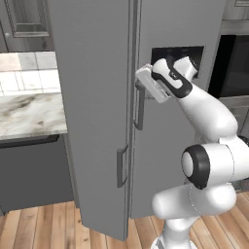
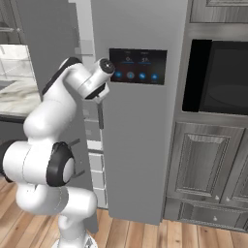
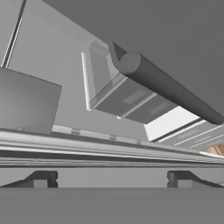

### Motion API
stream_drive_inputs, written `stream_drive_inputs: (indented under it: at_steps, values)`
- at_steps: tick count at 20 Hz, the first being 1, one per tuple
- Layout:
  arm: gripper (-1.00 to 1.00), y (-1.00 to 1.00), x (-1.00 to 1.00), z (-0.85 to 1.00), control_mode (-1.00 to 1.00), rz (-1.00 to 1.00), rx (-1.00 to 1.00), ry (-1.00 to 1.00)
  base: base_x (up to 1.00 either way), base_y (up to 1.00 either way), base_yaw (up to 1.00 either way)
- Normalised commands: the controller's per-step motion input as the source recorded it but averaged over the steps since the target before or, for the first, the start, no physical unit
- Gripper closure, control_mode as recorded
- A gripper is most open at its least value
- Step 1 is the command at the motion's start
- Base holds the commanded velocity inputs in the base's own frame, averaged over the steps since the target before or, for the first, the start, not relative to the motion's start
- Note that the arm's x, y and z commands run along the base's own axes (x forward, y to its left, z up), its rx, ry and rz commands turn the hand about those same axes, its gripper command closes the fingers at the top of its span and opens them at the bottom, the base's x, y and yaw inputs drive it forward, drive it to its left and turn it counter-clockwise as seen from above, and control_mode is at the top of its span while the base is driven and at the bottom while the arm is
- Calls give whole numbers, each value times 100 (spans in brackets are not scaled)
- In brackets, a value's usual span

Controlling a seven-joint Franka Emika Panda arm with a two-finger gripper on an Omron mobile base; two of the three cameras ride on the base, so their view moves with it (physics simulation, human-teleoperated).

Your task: Take the lemon wedge from the fridge and place it on the plate with fish on the dining counter.

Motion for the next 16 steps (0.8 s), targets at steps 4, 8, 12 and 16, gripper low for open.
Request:
stream_drive_inputs:
  at_steps: [4,8,12,16]
  values:
    - [-100,46,14,0,-100,0,0,3,0,0,0]
    - [-100,41,7,0,-100,0,0,2,0,0,0]
    - [-100,41,0,0,-100,0,0,1,0,0,0]
    - [-100,50,-3,0,-100,1,0,0,0,0,0]
